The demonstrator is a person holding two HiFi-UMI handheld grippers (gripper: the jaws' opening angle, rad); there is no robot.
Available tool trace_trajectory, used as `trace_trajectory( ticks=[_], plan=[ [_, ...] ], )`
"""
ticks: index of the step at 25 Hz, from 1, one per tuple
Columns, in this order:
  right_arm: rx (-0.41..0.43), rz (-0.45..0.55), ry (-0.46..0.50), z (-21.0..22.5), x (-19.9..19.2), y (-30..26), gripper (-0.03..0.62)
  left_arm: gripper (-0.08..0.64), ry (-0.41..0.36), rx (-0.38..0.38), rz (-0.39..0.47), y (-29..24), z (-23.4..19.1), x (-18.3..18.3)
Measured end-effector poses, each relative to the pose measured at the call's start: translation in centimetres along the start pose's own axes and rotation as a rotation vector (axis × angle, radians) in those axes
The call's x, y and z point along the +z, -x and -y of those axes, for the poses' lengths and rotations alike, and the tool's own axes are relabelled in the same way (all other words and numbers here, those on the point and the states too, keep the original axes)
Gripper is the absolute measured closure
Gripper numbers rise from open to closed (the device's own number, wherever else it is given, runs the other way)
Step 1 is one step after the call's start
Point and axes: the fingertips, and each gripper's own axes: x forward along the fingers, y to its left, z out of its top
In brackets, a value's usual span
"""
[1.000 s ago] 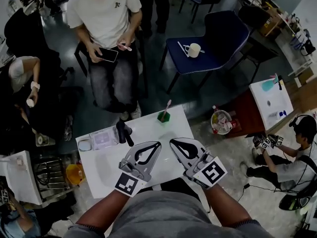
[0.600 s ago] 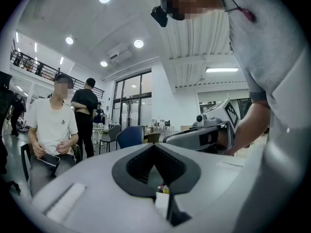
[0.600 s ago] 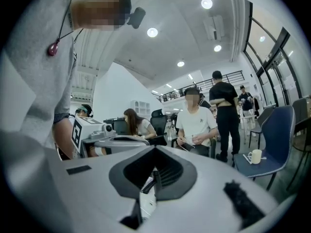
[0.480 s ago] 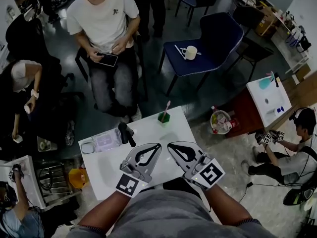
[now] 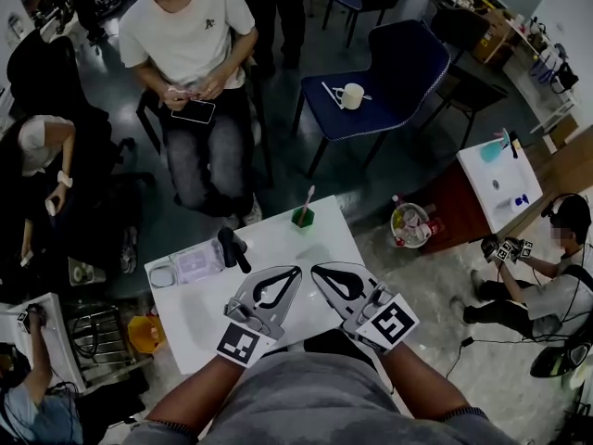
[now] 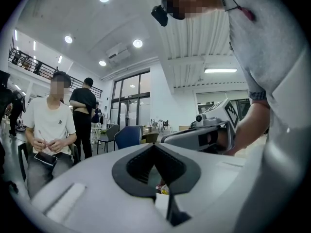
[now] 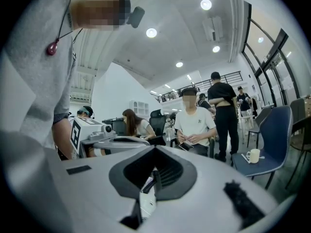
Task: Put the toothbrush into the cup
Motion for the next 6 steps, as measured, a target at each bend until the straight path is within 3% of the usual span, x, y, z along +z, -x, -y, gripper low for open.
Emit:
trace_trajectory(
  ticks=[6],
  plan=[
    [-0.005,-0.007,-0.006,0.27,0.03,0.09,0.578,0.554,-0.006,-0.009,-0.002,-0.35,0.06,0.07]
  ],
)
